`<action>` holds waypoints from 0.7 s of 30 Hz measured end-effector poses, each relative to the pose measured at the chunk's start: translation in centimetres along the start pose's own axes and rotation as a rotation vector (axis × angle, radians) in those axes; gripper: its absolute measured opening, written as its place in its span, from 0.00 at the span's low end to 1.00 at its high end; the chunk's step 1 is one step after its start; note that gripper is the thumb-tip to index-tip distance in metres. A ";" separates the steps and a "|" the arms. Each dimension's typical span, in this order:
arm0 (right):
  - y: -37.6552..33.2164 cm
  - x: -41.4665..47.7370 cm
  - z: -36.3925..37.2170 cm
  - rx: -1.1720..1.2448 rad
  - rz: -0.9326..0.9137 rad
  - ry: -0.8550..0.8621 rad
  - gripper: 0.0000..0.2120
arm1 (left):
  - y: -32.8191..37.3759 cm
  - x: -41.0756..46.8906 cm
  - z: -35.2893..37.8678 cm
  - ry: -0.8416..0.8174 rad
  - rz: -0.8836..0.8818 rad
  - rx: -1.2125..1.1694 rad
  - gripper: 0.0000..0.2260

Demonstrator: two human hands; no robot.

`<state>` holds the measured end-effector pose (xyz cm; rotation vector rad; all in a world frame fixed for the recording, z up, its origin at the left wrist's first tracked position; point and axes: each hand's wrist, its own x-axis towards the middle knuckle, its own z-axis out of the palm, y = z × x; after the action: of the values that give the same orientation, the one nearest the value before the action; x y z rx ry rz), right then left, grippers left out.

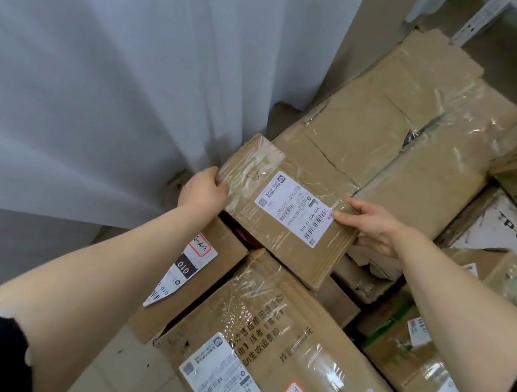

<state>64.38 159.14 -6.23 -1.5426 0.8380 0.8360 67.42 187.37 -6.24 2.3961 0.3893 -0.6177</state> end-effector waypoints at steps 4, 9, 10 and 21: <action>0.4 0.2 0.1 -0.024 -0.017 0.013 0.28 | 0.1 0.2 0.0 -0.014 -0.007 0.020 0.12; 0.4 0.8 0.1 -0.062 -0.037 0.030 0.31 | 0.4 0.6 0.0 -0.029 -0.032 0.043 0.10; 0.3 0.9 0.1 -0.060 -0.043 0.041 0.32 | 0.4 0.6 -0.1 -0.035 -0.035 0.047 0.10; 0.2 0.3 0.4 -0.121 -0.164 0.145 0.35 | 1.2 -0.4 -0.6 -0.052 -0.045 0.070 0.07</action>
<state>64.36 159.48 -6.66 -1.7697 0.7633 0.6714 67.83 186.76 -5.03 2.4378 0.4063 -0.7239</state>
